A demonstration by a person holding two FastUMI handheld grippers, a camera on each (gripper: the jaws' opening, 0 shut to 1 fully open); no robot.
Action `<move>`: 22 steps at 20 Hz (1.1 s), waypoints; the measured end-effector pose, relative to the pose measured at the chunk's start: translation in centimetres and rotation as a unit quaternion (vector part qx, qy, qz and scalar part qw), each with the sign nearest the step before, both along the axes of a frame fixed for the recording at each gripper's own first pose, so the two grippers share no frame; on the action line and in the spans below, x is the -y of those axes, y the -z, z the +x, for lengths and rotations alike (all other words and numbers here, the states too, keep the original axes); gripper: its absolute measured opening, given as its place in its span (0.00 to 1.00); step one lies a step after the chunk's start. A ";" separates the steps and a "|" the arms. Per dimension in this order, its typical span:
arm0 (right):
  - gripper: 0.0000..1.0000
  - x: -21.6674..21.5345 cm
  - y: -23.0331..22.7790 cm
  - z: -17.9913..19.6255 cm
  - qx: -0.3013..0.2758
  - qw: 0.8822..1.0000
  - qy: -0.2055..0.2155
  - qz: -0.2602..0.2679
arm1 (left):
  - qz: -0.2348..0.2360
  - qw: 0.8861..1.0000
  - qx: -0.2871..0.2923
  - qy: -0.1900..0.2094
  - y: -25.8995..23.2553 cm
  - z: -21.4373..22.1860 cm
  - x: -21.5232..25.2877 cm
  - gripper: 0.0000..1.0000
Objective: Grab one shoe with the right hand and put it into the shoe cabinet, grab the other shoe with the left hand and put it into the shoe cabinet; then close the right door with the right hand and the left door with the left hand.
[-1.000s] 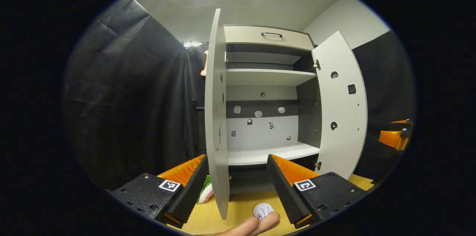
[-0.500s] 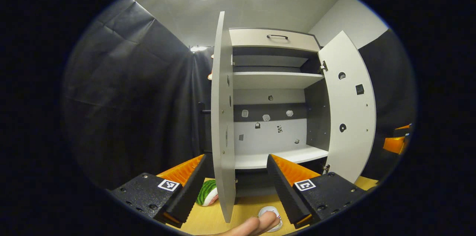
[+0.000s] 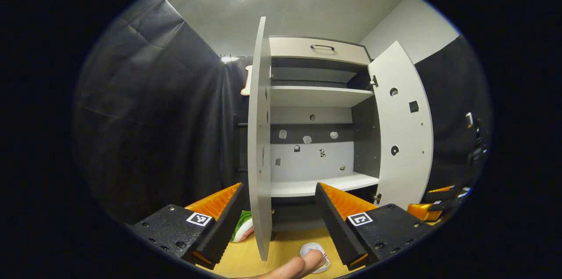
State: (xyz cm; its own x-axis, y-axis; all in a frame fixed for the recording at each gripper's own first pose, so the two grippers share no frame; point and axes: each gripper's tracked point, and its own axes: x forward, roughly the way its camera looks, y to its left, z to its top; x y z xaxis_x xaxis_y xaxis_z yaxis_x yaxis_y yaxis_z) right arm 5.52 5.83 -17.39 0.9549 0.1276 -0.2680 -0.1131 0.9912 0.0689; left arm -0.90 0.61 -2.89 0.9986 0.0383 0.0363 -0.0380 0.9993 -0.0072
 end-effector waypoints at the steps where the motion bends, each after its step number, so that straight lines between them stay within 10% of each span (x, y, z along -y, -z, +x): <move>1: 0.94 -1.0 1.9 0.4 -0.015 1.000 -0.013 0.003 | -0.003 1.000 -0.010 0.006 0.8 -0.3 0.2 0.96; 13: 0.97 -4.1 24.5 5.6 -0.151 0.988 -0.010 -0.038 | -0.029 0.998 -0.040 0.041 7.1 0.1 0.2 0.96; 22: 0.63 -6.3 30.9 7.8 -0.219 0.976 0.018 0.004 | -0.030 0.996 -0.047 0.075 7.6 4.5 2.1 0.96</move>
